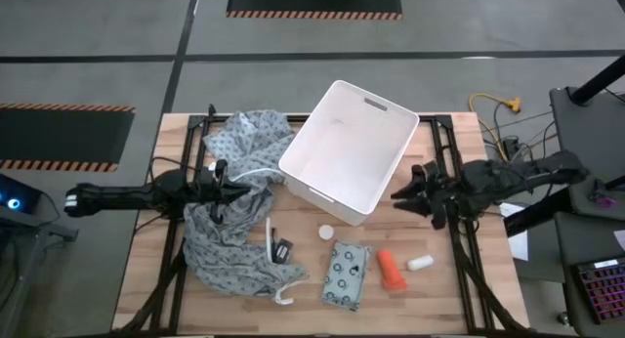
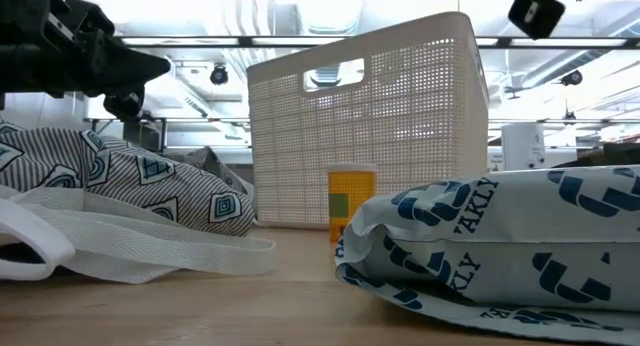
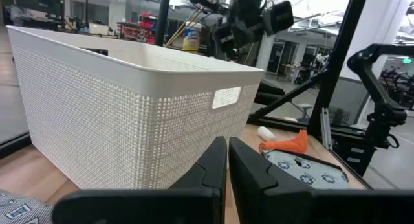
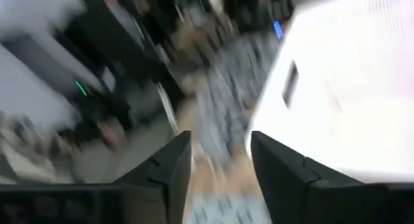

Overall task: Pick & place medical supplies in basket/bin
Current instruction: Put the white rolled gauze into the white bin

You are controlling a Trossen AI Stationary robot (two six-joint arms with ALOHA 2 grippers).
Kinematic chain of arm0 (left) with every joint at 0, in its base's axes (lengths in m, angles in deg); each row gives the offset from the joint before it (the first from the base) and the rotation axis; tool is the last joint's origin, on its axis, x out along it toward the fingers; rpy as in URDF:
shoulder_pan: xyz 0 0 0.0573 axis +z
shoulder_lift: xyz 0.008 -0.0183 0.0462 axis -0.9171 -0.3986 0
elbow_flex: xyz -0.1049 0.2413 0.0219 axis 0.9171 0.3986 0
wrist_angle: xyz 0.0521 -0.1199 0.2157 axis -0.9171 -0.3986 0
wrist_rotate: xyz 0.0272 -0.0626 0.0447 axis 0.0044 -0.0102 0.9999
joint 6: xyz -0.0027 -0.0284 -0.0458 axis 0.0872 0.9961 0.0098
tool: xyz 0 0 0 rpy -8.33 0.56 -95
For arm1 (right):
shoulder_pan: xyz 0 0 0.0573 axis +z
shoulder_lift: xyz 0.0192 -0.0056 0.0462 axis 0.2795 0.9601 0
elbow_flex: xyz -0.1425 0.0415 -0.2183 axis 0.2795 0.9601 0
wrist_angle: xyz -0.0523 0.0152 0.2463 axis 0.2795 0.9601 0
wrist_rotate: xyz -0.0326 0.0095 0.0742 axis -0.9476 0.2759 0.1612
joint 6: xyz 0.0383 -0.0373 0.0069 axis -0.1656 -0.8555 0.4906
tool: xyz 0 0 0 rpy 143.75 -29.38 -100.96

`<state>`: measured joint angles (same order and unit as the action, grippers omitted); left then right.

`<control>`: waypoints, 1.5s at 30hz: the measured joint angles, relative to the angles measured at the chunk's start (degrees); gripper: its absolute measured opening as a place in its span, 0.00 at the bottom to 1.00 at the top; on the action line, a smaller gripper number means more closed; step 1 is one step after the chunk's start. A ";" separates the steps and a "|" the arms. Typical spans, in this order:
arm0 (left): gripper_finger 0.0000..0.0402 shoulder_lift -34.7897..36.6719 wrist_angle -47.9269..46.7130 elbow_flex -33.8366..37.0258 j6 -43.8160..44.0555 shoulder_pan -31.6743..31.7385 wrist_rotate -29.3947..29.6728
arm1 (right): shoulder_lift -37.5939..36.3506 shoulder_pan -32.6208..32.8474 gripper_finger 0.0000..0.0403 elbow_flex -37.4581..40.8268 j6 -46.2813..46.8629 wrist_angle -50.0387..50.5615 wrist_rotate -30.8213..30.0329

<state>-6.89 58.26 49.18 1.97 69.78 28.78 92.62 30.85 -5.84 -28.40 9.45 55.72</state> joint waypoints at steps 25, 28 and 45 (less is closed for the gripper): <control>0.00 0.00 -0.06 0.00 0.00 0.02 -0.11 | 38.13 20.25 0.52 -16.76 -2.75 40.97 12.05; 0.00 0.00 -0.19 0.00 0.00 0.02 -0.11 | 40.64 22.53 0.52 -14.84 -1.88 40.48 12.05; 0.00 0.00 -0.42 0.00 0.00 0.02 -0.03 | 52.32 26.27 0.52 -6.58 1.58 29.72 11.89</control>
<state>-6.89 57.85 49.18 1.97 69.80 28.75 144.93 57.11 -12.42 -26.82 39.16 67.61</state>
